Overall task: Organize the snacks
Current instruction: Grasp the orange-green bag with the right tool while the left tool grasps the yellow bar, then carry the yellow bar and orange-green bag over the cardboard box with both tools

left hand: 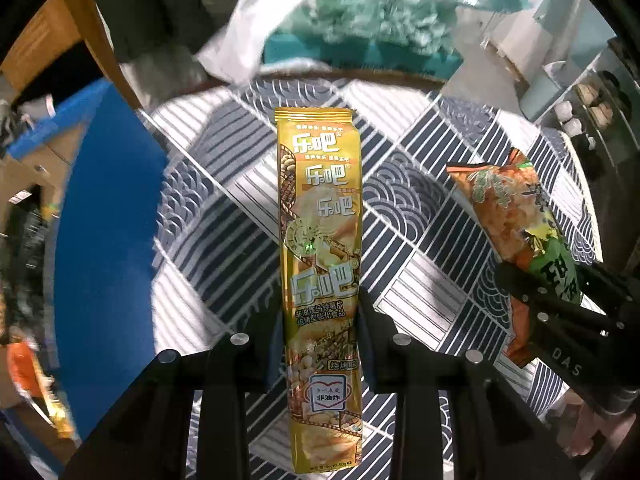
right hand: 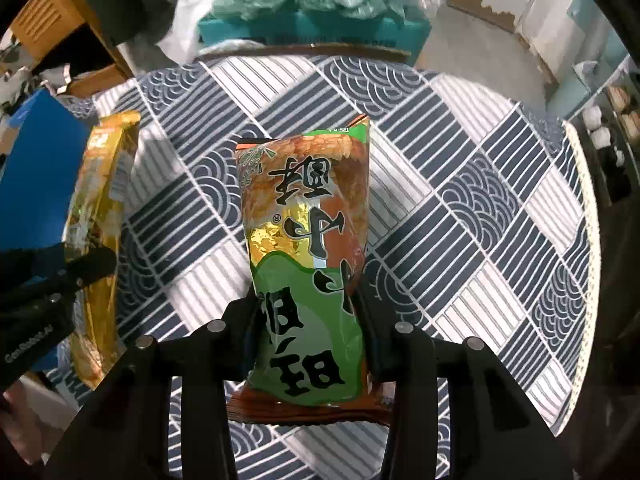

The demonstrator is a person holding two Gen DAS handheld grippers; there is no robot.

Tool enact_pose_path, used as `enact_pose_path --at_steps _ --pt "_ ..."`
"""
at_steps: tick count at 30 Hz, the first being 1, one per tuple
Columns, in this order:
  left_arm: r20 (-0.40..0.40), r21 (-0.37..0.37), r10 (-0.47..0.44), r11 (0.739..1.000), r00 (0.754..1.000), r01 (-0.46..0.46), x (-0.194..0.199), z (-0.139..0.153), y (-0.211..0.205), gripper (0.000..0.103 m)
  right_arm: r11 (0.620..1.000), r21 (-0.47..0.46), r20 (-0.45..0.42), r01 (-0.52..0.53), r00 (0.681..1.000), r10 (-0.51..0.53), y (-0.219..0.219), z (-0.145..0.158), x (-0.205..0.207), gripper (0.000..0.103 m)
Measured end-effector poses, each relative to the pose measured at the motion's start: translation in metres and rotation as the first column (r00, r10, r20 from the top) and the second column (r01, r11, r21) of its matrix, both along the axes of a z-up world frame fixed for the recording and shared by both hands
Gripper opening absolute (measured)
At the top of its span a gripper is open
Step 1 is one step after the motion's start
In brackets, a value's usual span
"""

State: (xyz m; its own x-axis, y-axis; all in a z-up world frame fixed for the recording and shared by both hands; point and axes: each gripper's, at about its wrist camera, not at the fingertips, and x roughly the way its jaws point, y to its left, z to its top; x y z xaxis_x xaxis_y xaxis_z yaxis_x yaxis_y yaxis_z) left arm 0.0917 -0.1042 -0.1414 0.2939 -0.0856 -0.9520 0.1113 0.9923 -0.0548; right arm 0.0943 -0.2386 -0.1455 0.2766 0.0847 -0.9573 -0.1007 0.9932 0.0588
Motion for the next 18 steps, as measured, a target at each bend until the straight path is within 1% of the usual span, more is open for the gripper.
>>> enact_pose_path --at_steps 3,7,11,18 --pt "0.049 0.009 -0.011 1.0 0.999 0.01 -0.004 0.019 0.003 0.032 1.0 -0.017 0.032 -0.017 0.999 0.018 0.009 0.015 -0.007 0.04" --pt "0.105 0.021 -0.02 1.0 0.994 0.018 -0.018 0.041 0.011 0.032 1.0 0.005 0.06 -0.022 0.998 0.021 0.018 0.032 -0.014 0.04" --pt "0.137 0.023 -0.022 1.0 0.99 0.019 -0.023 0.059 0.015 0.032 0.999 0.024 0.073 -0.022 0.997 0.021 0.025 0.044 -0.02 0.04" --pt "0.175 0.003 -0.01 1.0 0.985 0.01 -0.034 0.084 0.026 0.032 0.998 0.057 0.118 -0.032 0.993 0.025 0.032 0.068 -0.03 0.04"
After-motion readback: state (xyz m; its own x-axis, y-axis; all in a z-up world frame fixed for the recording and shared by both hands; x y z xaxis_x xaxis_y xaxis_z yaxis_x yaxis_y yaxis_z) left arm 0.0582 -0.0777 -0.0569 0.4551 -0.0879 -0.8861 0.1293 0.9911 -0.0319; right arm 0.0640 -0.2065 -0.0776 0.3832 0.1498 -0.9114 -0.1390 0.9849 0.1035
